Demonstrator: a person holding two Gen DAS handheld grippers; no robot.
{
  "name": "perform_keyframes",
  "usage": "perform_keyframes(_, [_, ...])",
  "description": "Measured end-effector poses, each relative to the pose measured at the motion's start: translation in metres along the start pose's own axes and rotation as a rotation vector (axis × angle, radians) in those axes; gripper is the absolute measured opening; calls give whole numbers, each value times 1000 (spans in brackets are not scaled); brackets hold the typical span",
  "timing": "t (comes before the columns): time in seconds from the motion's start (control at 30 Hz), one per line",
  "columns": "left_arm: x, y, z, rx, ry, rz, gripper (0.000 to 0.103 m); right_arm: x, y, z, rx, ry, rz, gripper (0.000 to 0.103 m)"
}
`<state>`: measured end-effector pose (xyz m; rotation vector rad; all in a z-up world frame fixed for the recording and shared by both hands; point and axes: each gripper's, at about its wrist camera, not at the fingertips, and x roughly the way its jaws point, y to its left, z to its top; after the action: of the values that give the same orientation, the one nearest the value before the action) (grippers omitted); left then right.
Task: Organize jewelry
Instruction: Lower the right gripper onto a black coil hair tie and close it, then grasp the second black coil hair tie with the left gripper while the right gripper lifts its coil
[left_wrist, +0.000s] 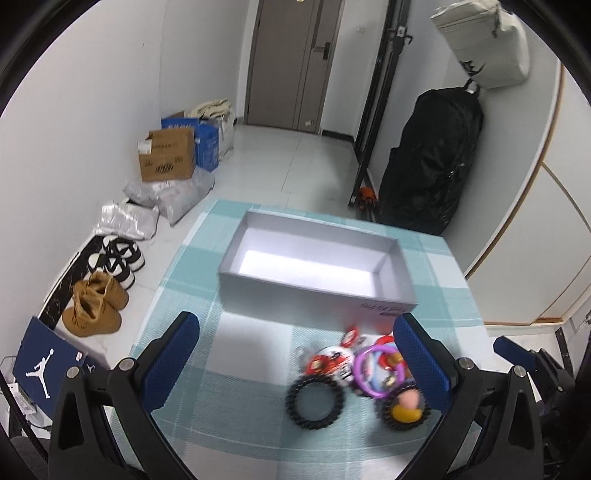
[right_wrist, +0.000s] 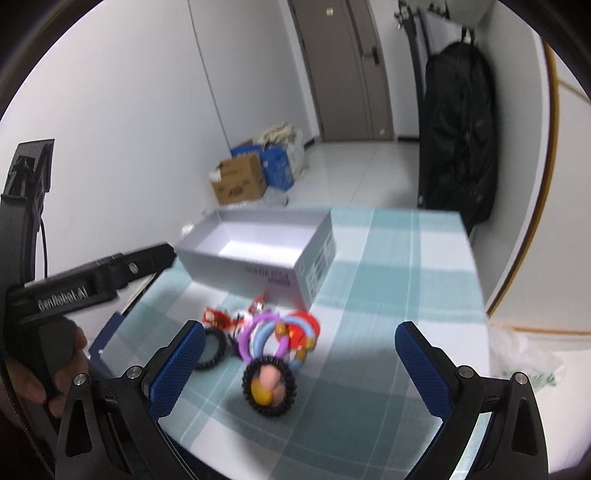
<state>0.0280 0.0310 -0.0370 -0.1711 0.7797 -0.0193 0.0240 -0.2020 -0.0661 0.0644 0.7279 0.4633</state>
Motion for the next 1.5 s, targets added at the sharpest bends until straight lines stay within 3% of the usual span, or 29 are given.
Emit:
perform_keyframes(0.17, [6,16,0,-7,29,26,102,20,5,-11,-33,116,14,100])
perform_keyframes(0.43, [17,32,-3,-22,75,65,102,44,18,-29,-117,234,-17,80])
perform_keyframes(0.53, [19,34,-3,-19,82,73,102,46,18,-30,-118,236,-21,75])
perform_keyframes(0.7, [22,35,-3,-19,92,72,102,46,22,-31,-135,246,-8,56])
perform_keyframes(0.77, [22,37,-2,-19,93,68,102,43,19,-30,-116,240,10,53])
perform_keyframes(0.87, [22,37,-2,-14,91,64,102,41,13,-29,-75,240,36,38])
perform_keyframes(1.0, [23,38,-2,-11,94,63,102,41,9,-29,-29,257,78,27])
perform_keyframes(1.13, [23,40,-4,-14,100,70,102,36,10,-30,-15,252,90,23])
perform_keyframes(1.3, [26,42,-7,-25,115,72,102,31,2,-28,27,237,110,9])
perform_keyframes(1.5, [27,42,-12,-21,132,75,102,26,4,-29,37,243,156,8])
